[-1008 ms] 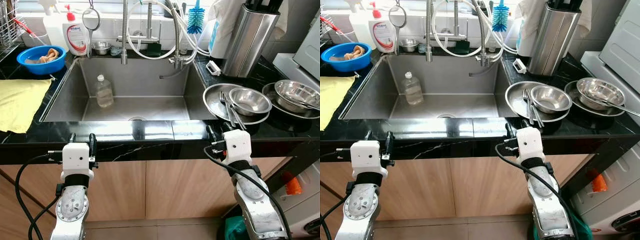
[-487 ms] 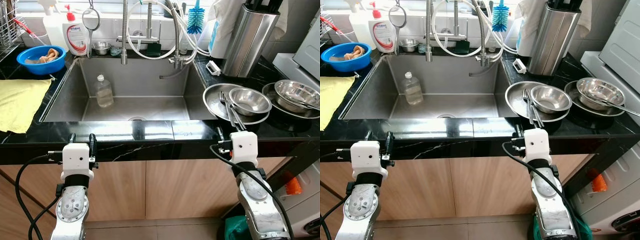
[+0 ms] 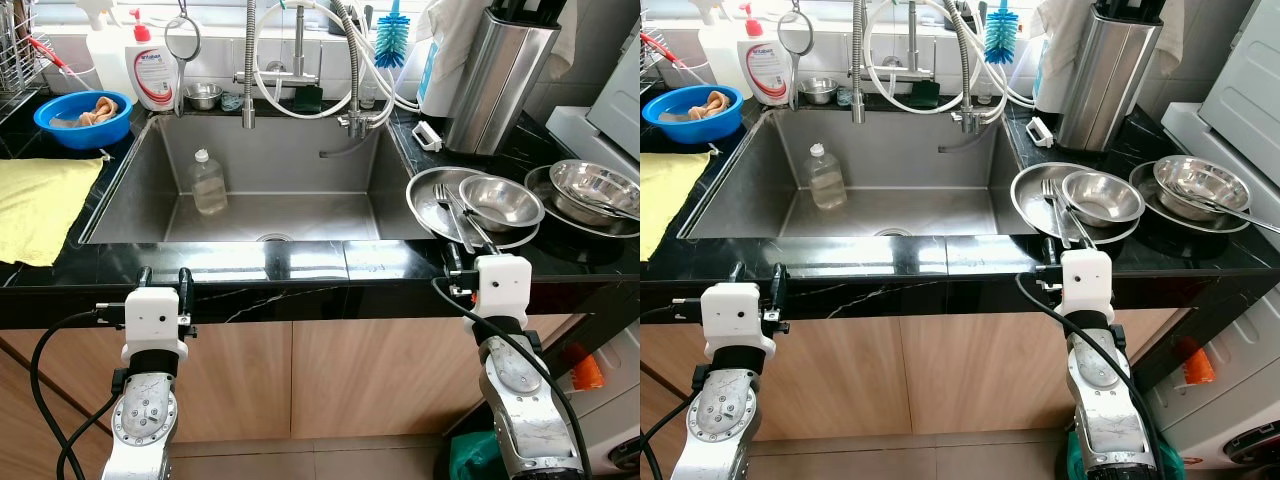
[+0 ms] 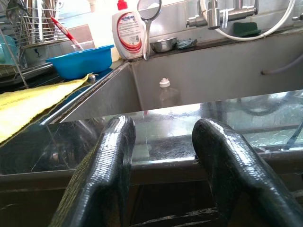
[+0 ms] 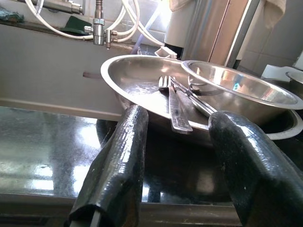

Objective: Kitchen organization

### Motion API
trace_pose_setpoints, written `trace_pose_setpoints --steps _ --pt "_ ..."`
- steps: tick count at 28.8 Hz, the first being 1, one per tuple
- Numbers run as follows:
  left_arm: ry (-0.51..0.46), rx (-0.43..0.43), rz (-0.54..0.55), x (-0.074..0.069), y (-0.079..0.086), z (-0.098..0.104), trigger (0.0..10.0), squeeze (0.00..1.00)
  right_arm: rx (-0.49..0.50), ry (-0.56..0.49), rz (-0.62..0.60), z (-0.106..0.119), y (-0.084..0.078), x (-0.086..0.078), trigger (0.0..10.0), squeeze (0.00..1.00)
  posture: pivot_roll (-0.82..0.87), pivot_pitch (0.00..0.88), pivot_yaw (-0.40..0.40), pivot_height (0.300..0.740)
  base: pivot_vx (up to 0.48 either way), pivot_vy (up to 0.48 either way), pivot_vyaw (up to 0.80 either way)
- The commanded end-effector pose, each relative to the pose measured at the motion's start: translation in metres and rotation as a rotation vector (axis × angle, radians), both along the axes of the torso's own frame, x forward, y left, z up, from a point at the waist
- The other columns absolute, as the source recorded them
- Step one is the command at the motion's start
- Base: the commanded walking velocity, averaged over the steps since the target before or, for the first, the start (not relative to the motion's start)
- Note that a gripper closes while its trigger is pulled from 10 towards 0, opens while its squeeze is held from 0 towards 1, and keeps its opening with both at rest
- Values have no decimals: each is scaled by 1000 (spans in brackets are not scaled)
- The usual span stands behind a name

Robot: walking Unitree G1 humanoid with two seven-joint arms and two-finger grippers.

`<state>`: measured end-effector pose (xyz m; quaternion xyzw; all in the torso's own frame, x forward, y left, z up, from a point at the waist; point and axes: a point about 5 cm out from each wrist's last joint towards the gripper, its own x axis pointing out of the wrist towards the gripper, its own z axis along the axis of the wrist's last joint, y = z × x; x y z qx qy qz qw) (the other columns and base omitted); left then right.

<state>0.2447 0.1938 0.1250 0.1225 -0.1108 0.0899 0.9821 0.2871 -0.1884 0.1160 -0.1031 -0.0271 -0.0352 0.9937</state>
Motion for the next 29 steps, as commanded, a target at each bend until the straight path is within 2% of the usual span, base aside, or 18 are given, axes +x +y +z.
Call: trace_pose_setpoints --steps 1,5,6,7,8,29 --pt "5 8 -6 -1 -2 -1 10000 0 13 4 3 1 1 3 10000 0 -37 0 -73 740 0 0 0" --pt "6 7 -3 -1 -2 -1 10000 0 17 2 17 2 3 5 10000 0 -39 0 -74 740 0 0 0" --pt "5 7 -3 -1 -2 -1 10000 0 26 -10 20 4 3 6 6824 0 -39 0 -75 740 0 0 0" --pt "5 7 -2 -1 -2 -1 10000 0 34 -19 22 5 3 6 6824 0 -39 0 -75 740 0 0 0" --pt "6 7 -1 -1 -2 -1 10000 0 42 -33 31 7 4 6 0 0 -39 0 -75 740 0 0 0" --pt "5 8 5 1 1 -1 10000 0 63 -42 44 12 12 13 0 0 -40 0 -72 740 0 0 0"
